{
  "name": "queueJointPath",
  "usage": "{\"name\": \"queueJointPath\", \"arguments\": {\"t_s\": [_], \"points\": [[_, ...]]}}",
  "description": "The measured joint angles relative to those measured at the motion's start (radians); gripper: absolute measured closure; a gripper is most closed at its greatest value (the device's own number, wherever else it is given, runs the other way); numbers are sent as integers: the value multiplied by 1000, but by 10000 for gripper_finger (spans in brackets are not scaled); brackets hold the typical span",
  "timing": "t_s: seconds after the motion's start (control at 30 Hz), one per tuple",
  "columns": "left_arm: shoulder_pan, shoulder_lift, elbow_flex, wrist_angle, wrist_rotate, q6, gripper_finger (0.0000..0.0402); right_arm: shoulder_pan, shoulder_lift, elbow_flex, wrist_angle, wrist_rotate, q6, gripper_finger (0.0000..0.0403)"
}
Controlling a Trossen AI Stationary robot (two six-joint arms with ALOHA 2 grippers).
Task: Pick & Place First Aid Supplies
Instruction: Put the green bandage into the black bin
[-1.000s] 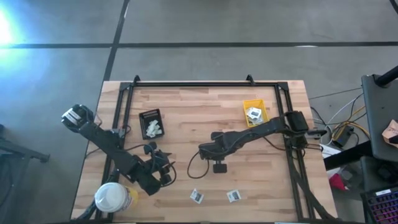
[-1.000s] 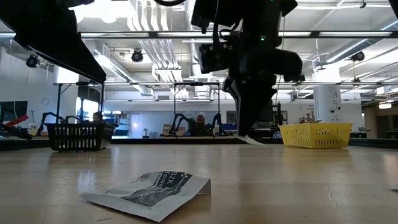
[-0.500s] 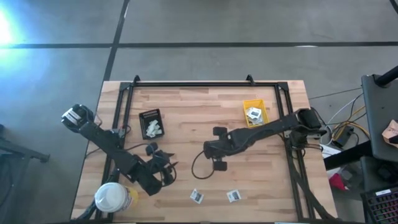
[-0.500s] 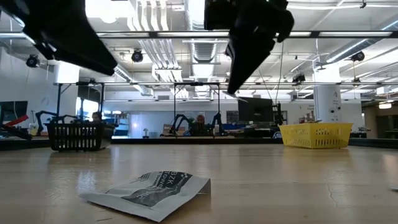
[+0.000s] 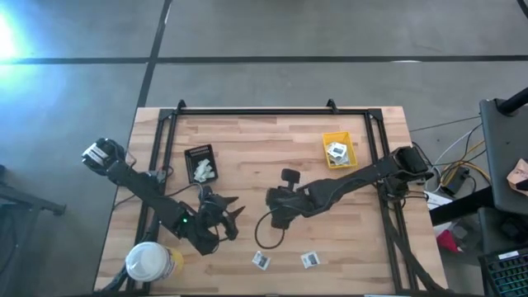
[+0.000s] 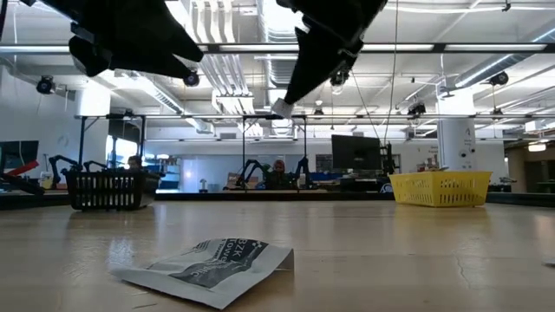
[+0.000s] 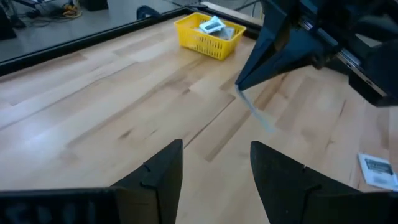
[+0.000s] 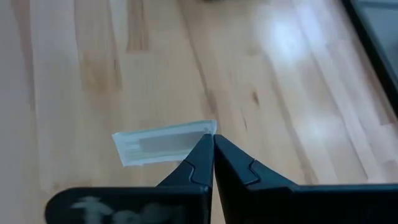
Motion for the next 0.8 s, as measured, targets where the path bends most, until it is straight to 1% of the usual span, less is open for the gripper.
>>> {"name": "queueJointPath", "arguments": {"t_s": [0.2,0.4,0.63,0.8], "points": [[8,0,0,58,0,69,220,17,-2,0,87,76,22,394],[14,0,0,99,1,98,220,22,-2,0,156,149,47,394],[35,0,0,119,-2,98,220,21,-2,1,206,175,38,394],[53,0,0,163,-2,97,220,23,-2,1,243,178,-34,394]]}}
